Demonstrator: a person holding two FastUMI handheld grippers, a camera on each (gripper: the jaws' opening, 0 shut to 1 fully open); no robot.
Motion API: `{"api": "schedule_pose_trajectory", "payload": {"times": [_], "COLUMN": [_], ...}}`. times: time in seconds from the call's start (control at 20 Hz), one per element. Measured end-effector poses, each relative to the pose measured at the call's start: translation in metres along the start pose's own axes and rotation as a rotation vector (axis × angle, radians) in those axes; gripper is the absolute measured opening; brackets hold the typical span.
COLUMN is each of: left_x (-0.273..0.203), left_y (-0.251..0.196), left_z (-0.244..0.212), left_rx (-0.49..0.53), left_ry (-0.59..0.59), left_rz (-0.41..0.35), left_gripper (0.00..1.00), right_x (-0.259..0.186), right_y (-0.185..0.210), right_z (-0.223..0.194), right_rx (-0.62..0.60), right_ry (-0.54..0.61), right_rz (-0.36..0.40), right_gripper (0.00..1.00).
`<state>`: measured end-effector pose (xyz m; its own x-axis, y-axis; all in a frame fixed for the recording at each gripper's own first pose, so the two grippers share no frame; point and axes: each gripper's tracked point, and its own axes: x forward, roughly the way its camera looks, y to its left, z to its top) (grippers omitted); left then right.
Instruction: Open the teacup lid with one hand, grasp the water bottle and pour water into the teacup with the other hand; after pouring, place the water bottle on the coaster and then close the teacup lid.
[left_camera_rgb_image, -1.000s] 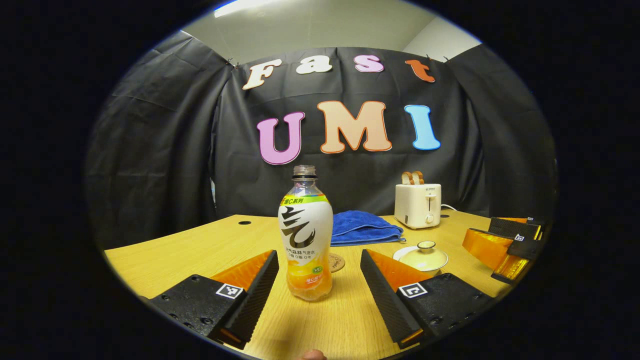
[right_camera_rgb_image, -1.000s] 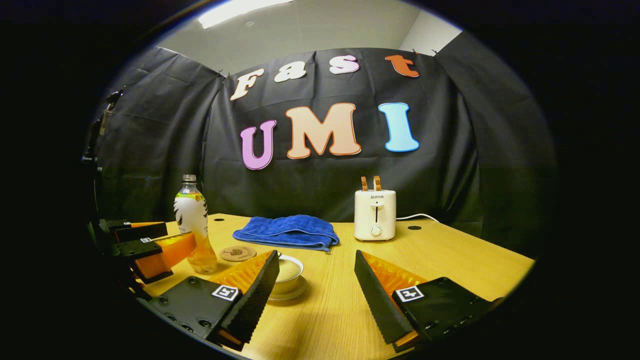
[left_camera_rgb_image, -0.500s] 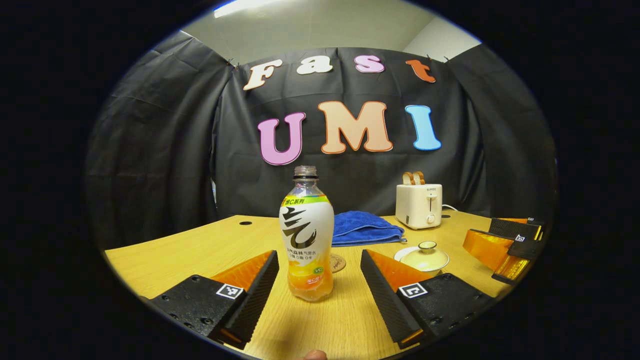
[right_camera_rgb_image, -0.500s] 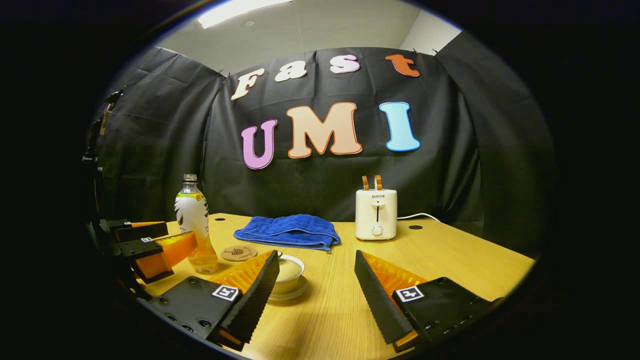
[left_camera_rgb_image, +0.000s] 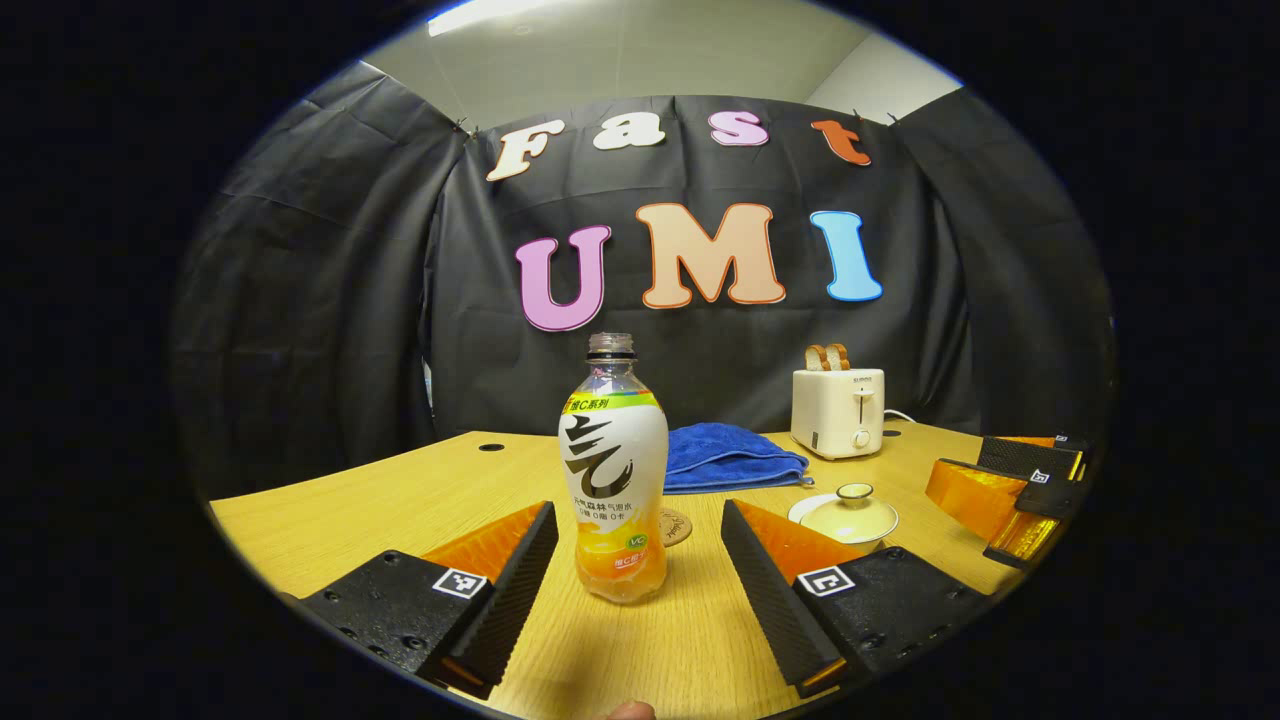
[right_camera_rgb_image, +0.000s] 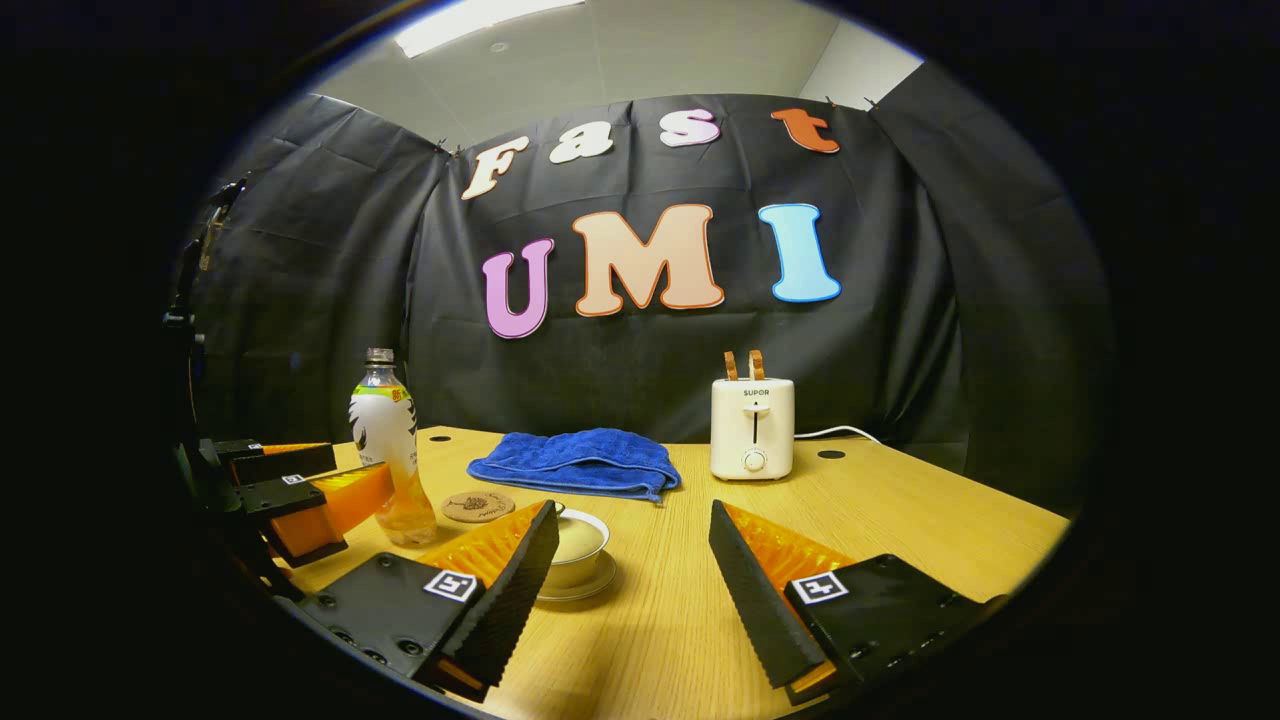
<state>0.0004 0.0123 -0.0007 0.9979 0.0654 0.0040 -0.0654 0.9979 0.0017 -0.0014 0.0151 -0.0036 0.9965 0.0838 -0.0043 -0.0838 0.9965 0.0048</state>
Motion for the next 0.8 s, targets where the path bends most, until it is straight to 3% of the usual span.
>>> {"api": "schedule_pose_trajectory", "payload": {"times": [0.25, 0.55, 0.75, 0.8], "left_x": [0.000, -0.001, -0.001, 0.000], "left_y": [0.006, 0.007, 0.006, 0.006], "left_z": [-0.001, -0.001, -0.001, -0.001], "left_rx": [0.000, -0.001, -0.002, -0.002], "left_ry": [0.001, -0.001, 0.001, 0.002], "left_rz": [0.015, 0.002, -0.002, -0.005], "left_gripper": [0.96, 0.96, 0.96, 0.96], "right_x": [0.000, 0.010, 0.028, 0.033], "right_y": [0.013, 0.034, 0.033, 0.034], "right_z": [0.000, -0.009, 0.005, 0.006], "right_rx": [0.002, -0.009, -0.007, -0.016], "right_ry": [0.001, 0.055, 0.043, 0.048], "right_rz": [0.065, 0.160, 0.166, 0.168], "right_gripper": [0.97, 0.94, 1.00, 0.93]}}
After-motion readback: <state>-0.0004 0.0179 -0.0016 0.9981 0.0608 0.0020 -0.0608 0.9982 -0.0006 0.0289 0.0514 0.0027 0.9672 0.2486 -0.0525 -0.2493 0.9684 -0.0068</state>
